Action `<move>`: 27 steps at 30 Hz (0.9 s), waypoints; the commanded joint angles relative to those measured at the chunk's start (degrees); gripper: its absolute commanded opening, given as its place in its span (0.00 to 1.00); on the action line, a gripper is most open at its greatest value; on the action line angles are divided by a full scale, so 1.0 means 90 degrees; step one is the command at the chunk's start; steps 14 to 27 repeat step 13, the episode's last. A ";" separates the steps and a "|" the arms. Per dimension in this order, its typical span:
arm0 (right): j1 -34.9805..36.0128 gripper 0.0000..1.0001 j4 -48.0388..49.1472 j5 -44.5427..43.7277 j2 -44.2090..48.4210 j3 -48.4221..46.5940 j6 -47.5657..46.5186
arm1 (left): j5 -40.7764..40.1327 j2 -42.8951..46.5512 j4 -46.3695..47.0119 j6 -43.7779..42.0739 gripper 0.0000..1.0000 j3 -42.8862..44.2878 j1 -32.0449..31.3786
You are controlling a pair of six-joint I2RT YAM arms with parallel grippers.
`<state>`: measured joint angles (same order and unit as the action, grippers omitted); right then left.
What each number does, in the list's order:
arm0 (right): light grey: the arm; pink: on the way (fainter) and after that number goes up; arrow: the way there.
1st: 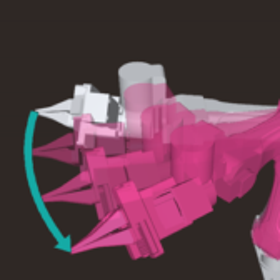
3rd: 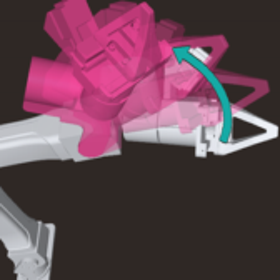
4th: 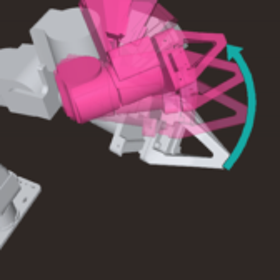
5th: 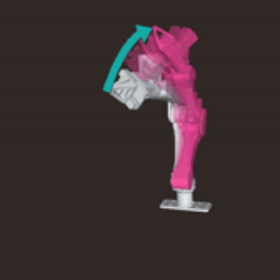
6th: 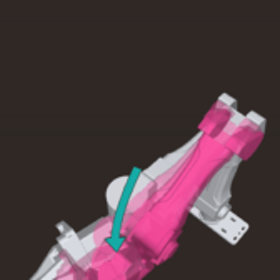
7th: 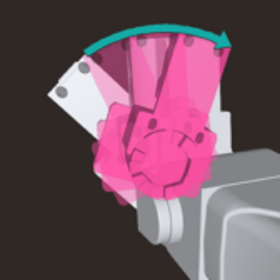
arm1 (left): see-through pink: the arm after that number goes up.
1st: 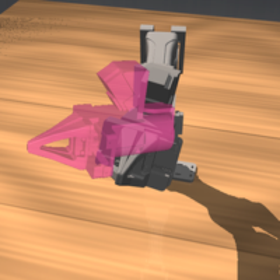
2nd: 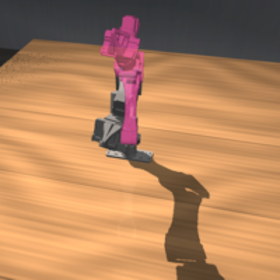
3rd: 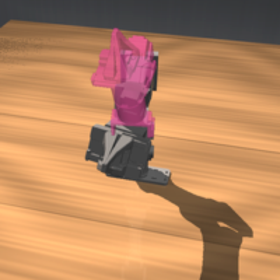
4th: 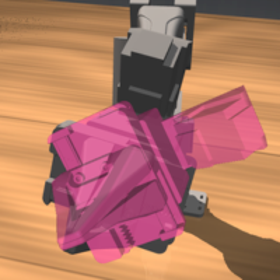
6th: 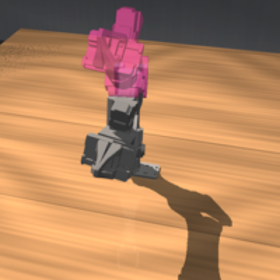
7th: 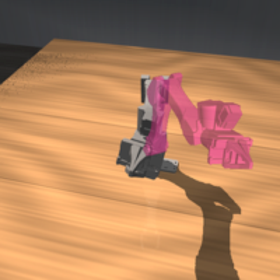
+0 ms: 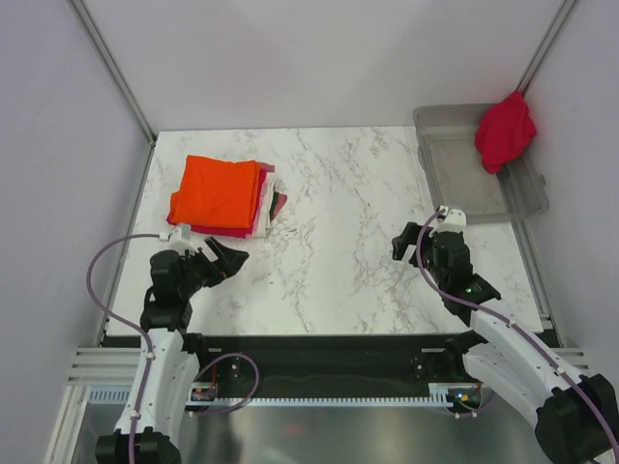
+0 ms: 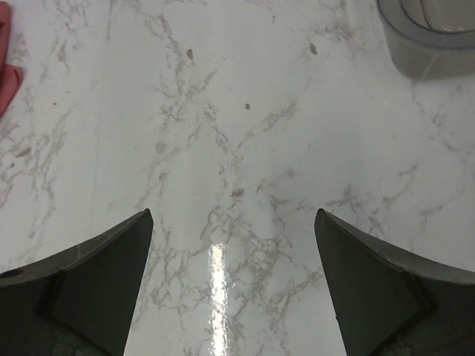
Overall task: Fold and stack the t-shirts
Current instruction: Reset both grippers
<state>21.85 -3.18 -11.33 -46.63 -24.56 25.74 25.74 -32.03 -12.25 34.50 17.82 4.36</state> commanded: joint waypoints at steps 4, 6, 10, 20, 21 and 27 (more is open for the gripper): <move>-0.0005 0.98 0.0958 -0.0724 -0.0111 0.0560 0.0119 | 0.0107 0.0999 0.1166 -0.0445 1.00 -0.0721 -0.0035; -0.0005 0.98 0.1056 -0.0713 -0.0315 0.0609 0.0167 | -0.0017 0.1127 0.1176 -0.0299 1.00 -0.0876 -0.0035; -0.0006 0.98 0.1124 -0.0616 -0.0356 0.0609 0.0148 | -0.0008 0.1040 0.1224 -0.0269 1.00 -0.0887 -0.0026; -0.0005 0.98 0.1105 -0.0606 -0.0259 0.0600 0.0129 | -0.0018 0.0738 0.1312 -0.0269 1.00 -0.0838 -0.0035; -0.0005 0.98 0.1105 -0.0606 -0.0259 0.0600 0.0129 | -0.0018 0.0738 0.1312 -0.0269 1.00 -0.0838 -0.0035; -0.0005 0.98 0.1105 -0.0606 -0.0259 0.0600 0.0129 | -0.0018 0.0738 0.1312 -0.0269 1.00 -0.0838 -0.0035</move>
